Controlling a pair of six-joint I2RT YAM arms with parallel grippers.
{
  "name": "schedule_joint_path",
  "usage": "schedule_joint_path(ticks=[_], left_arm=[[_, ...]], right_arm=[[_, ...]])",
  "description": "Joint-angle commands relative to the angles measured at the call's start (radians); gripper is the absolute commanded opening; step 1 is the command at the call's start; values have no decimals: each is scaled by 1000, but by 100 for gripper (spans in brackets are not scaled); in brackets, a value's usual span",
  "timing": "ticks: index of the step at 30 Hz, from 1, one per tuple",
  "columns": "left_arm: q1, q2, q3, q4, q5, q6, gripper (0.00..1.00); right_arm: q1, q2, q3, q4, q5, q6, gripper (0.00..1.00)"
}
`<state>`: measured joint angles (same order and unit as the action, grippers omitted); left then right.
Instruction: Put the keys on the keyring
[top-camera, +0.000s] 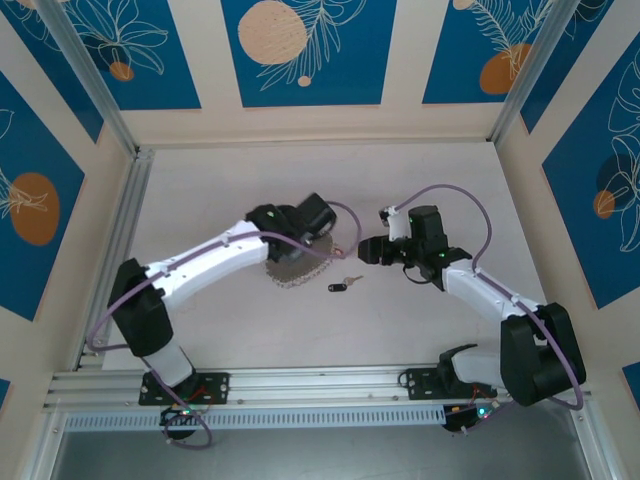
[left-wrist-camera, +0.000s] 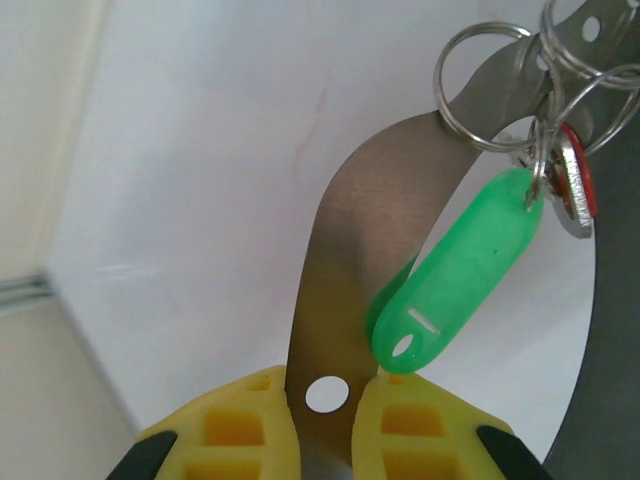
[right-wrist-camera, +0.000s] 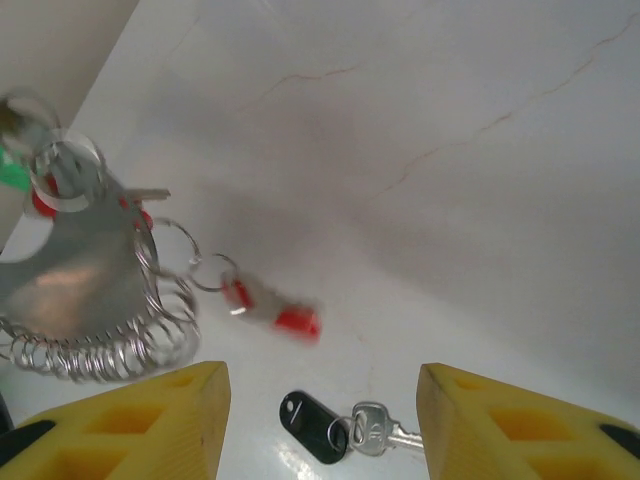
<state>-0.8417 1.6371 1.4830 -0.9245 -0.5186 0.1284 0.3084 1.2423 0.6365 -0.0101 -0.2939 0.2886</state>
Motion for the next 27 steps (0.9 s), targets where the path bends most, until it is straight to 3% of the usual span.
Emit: schedule_joint_path(ticks=[1, 9, 16, 21, 27], left_arm=[[89, -85, 22, -35, 239, -81, 0], [116, -23, -114, 47, 343, -150, 0], [118, 37, -125, 99, 467, -208, 0], [197, 73, -183, 114, 542, -214, 0], [265, 127, -240, 171, 557, -207, 0]], right_arm=[[15, -45, -43, 60, -69, -9, 53], [77, -56, -61, 33, -48, -51, 49], [83, -14, -87, 97, -33, -16, 48], [82, 73, -46, 125, -44, -25, 48], [84, 160, -5, 155, -68, -38, 48]])
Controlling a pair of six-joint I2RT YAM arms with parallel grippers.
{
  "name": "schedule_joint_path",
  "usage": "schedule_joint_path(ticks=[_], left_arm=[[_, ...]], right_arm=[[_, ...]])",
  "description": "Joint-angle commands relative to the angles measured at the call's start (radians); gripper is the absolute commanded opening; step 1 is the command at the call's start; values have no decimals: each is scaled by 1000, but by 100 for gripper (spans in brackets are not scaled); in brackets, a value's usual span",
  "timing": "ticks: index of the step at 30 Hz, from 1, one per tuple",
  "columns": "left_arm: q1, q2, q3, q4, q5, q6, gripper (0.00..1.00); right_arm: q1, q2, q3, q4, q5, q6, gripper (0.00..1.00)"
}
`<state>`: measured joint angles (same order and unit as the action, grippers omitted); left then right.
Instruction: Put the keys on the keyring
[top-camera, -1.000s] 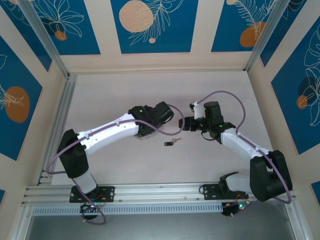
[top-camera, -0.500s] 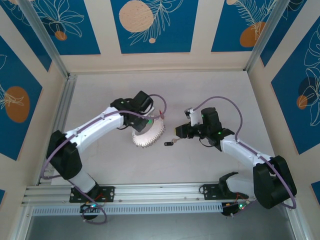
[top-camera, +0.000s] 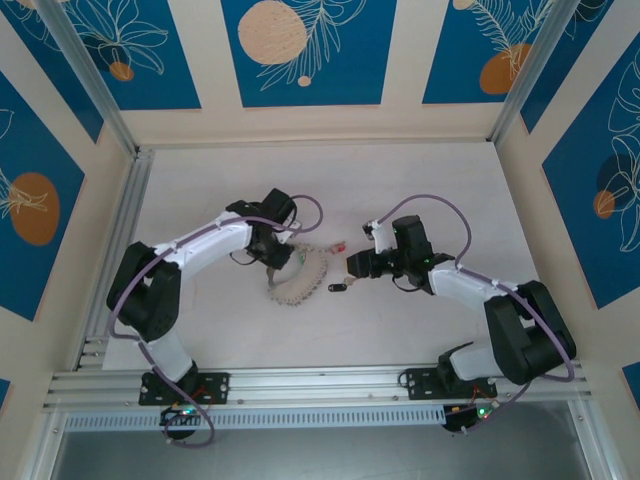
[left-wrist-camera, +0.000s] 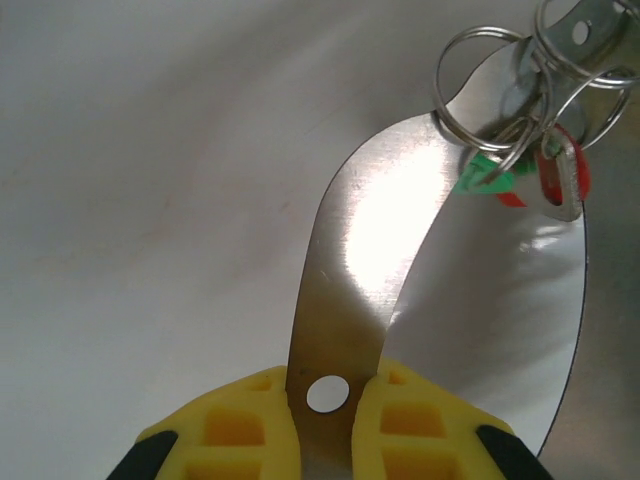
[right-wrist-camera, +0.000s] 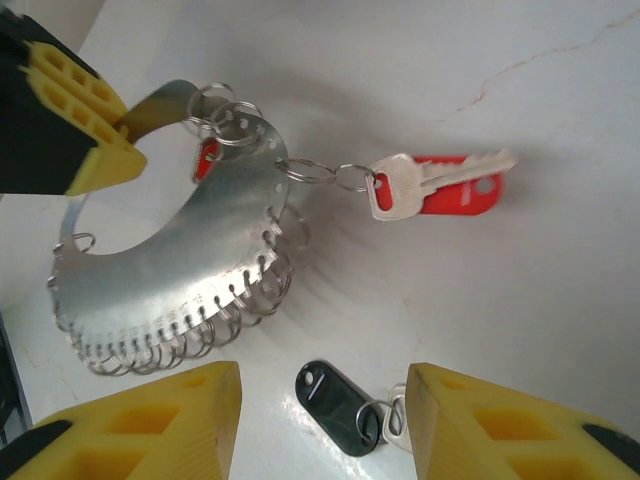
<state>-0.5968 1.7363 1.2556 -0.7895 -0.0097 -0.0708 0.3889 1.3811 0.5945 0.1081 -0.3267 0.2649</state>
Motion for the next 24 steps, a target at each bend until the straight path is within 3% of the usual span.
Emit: schedule_joint_path(ticks=[1, 6, 9, 15, 20, 24], left_arm=[[25, 43, -17, 40, 47, -7, 0], [41, 80, -35, 46, 29, -11, 0], [43, 76, -46, 43, 6, -16, 7], [47, 14, -43, 8, -48, -13, 46], [33, -75, 18, -49, -96, 23, 68], [-6, -58, 107, -52, -73, 65, 62]], right_arm=[[3, 31, 44, 38, -39, -20, 48], [11, 72, 75, 32, -64, -53, 46], [24, 88, 94, 24, -69, -67, 45], [36, 104, 107, 29, -74, -55, 45], [39, 105, 90, 35, -76, -40, 45], [35, 124, 83, 51, -80, -21, 46]])
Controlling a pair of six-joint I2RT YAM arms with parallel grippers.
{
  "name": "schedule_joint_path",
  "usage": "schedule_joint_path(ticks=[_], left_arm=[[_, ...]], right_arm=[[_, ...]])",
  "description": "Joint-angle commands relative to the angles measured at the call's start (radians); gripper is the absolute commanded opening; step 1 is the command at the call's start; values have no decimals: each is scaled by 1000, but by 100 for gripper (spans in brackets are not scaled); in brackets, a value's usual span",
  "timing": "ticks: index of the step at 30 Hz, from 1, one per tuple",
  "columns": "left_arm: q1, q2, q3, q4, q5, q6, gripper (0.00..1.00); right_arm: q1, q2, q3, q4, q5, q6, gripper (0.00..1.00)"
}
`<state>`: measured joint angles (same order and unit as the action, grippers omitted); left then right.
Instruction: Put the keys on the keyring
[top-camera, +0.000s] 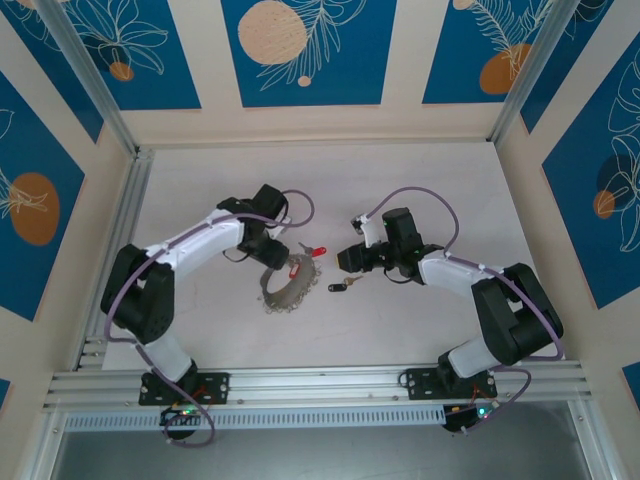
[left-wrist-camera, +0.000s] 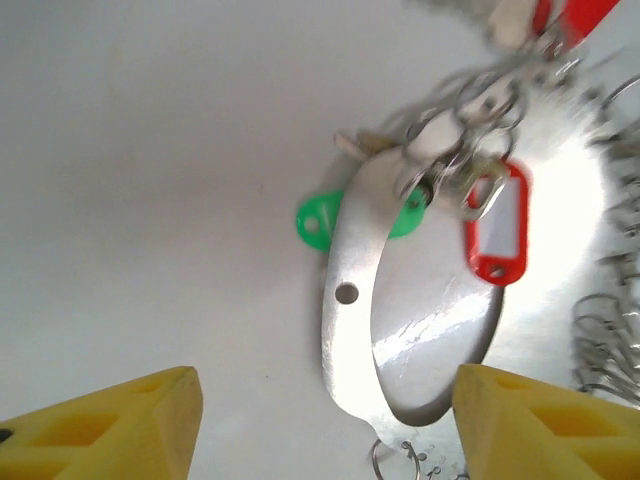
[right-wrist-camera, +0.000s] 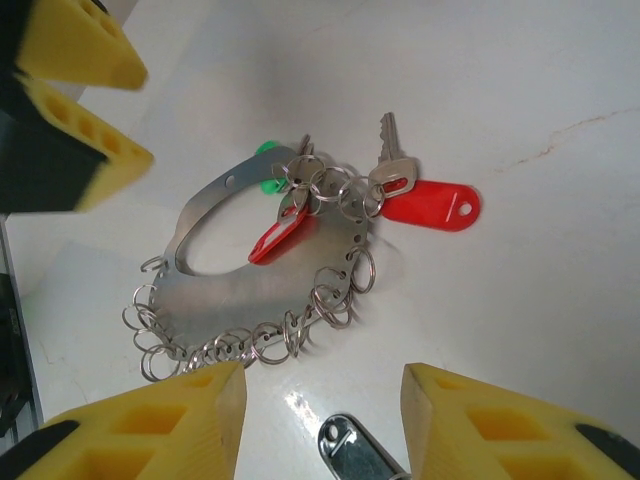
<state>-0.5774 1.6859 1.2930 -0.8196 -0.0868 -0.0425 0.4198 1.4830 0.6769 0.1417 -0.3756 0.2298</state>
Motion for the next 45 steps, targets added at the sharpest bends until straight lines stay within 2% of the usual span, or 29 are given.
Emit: schedule_joint_path(ticks=[1, 4, 7, 13, 16, 29, 31, 35, 45], left_arm=[[-26, 9, 95, -9, 47, 38, 58], [-26, 74, 162, 42, 176, 37, 46], [-29, 151, 230, 79, 291, 64, 40], [-44, 304, 360, 44, 398, 148, 32], [-61, 330, 362, 39, 409, 191, 31], [-100, 440, 394, -32, 351, 328, 32], [-102, 449, 397, -36, 349, 332, 28], [-104, 444, 374, -33, 351, 337, 27], [-126, 448, 339, -33, 322, 355, 23]], right_arm=[[4, 29, 4, 20, -34, 18, 46], [4, 36, 11, 22, -38, 28, 46], [3, 30, 4, 19, -31, 35, 48], [-18, 7, -49, 30, -40, 69, 66], [-40, -9, -86, 65, -50, 102, 70], [-91, 10, -97, 99, -94, 130, 72], [-94, 8, -97, 98, -95, 136, 75], [-104, 0, -104, 99, -97, 145, 82], [-115, -4, -103, 101, -104, 149, 83]])
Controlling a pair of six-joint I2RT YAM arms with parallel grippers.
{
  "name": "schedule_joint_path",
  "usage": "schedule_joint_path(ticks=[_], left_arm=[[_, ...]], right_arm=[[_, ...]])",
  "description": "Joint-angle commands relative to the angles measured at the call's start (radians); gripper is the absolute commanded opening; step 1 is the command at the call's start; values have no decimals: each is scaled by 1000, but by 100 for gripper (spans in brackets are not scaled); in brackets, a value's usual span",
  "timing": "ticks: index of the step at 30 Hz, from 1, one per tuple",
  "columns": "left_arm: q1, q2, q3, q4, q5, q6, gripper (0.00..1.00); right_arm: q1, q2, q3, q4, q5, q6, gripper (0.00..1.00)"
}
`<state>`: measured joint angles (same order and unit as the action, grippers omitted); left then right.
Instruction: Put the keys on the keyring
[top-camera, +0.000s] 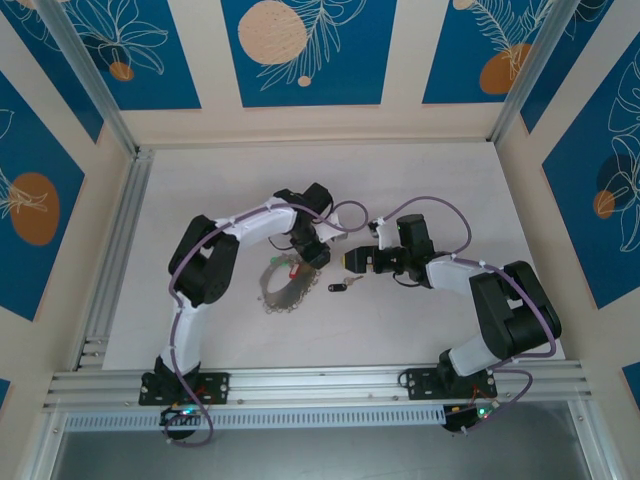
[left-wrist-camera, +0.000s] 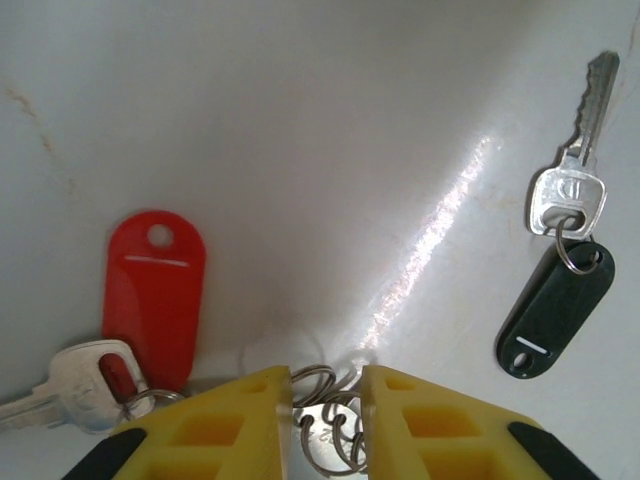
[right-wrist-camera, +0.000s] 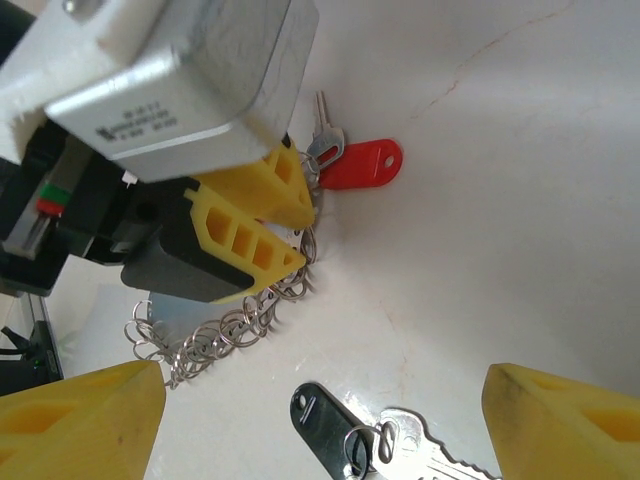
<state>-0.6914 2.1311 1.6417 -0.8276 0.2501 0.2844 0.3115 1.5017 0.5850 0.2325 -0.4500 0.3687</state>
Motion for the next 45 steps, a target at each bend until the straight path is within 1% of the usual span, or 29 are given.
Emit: schedule_joint_path(ticks=[1, 3, 7, 11, 18, 23, 28, 36, 41, 45], left_arm=[[-11, 4, -7, -26, -20, 30, 23], [-12, 7, -3, -27, -24, 34, 23], [-11, 15, -5, -25, -57, 38, 31], [-11, 9, -1, -9, -86, 36, 34], [-10, -19, 18, -13, -57, 29, 32], [-10, -39, 4, -4, -73, 22, 30], [-3, -65, 10, 15, -37, 0, 28], [19, -32, 26, 4, -56, -11, 26], [26, 19, 63, -32, -72, 11, 26], [26, 29, 69, -33, -85, 18, 26]], right_arm=[[-7, -23, -11, 10, -29, 11, 84], [-9, -24, -13, 10, -32, 12, 85], [-11, -33, -15, 8, -33, 13, 85], [-11, -36, -16, 8, -31, 13, 85], [-14, -41, -20, 16, -30, 19, 85], [-14, -34, -23, 31, -37, 23, 85], [-14, -32, -23, 44, -41, 31, 85], [-15, -35, -29, 48, -44, 32, 88], [-15, -38, -30, 47, -47, 33, 89], [-17, -45, -30, 42, -43, 32, 89]])
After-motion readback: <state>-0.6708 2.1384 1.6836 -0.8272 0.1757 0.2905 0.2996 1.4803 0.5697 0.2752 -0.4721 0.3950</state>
